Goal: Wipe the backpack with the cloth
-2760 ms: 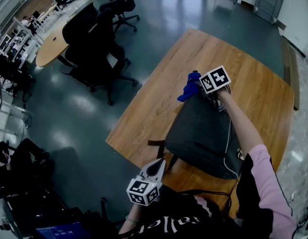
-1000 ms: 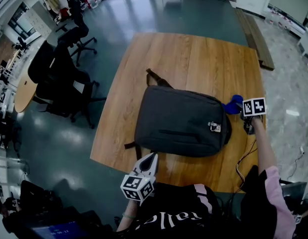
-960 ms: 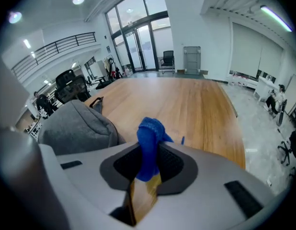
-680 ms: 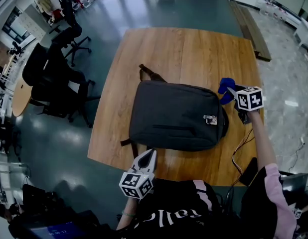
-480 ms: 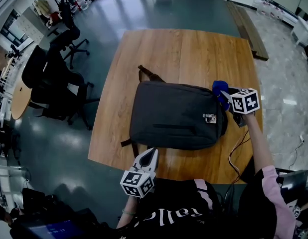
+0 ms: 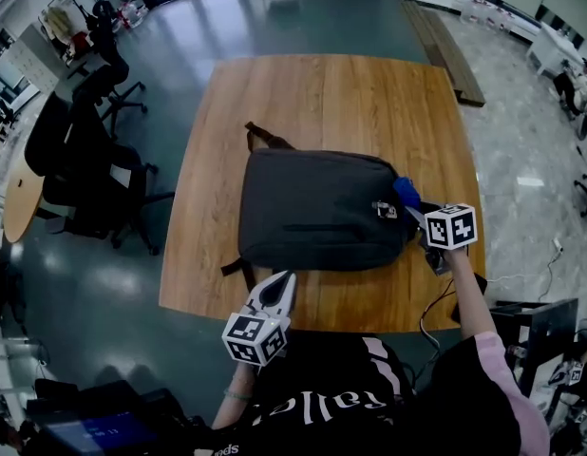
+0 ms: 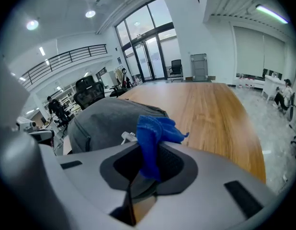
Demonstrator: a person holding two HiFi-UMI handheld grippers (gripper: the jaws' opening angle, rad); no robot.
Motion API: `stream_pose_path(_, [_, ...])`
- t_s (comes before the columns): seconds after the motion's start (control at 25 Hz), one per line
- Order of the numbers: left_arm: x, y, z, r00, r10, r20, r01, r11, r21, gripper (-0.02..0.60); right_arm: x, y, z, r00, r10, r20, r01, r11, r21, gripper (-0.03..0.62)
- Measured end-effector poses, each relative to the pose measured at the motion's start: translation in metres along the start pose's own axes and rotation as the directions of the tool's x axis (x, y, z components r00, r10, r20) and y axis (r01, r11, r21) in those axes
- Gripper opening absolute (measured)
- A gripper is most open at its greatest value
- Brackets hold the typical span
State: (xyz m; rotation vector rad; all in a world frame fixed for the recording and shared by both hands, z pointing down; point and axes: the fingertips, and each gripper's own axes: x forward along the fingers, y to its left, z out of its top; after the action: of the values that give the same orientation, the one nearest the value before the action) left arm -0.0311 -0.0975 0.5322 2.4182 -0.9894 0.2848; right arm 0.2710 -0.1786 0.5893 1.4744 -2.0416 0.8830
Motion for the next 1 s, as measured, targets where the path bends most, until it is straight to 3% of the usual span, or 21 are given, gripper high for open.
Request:
stream_pose_path(0.48, [0.005, -0.021, 0.002, 0.994, -0.108, -0.011, 0.109, 0.994, 0.032, -0.002, -0.064, 0.078, -0.094, 0.999, 0.036, -0.010, -0.035, 0.995, 0.098, 0.066])
stream_pose_path(0.6, [0.007, -0.023, 0.005, 0.991, -0.130, -0.013, 0.130, 0.991, 0.032, -0.002, -0.071, 0.088, -0.103, 0.999, 0.037, -0.024, -0.034, 0.994, 0.104, 0.066])
stream_pose_path(0.8, [0.005, -0.027, 0.010, 0.988, -0.155, -0.027, 0.156, 0.987, 0.036, -0.002, -0.088, 0.074, -0.059, 1.000, -0.014, 0.013, 0.013, 0.998, 0.060, 0.067])
stream_pose_path(1.0, [0.004, -0.019, 0.016, 0.989, -0.145, -0.033, 0.146, 0.989, 0.035, -0.002, -0.079, 0.045, 0.042, 0.993, -0.057, 0.105, 0.064, 0.995, -0.072, 0.066])
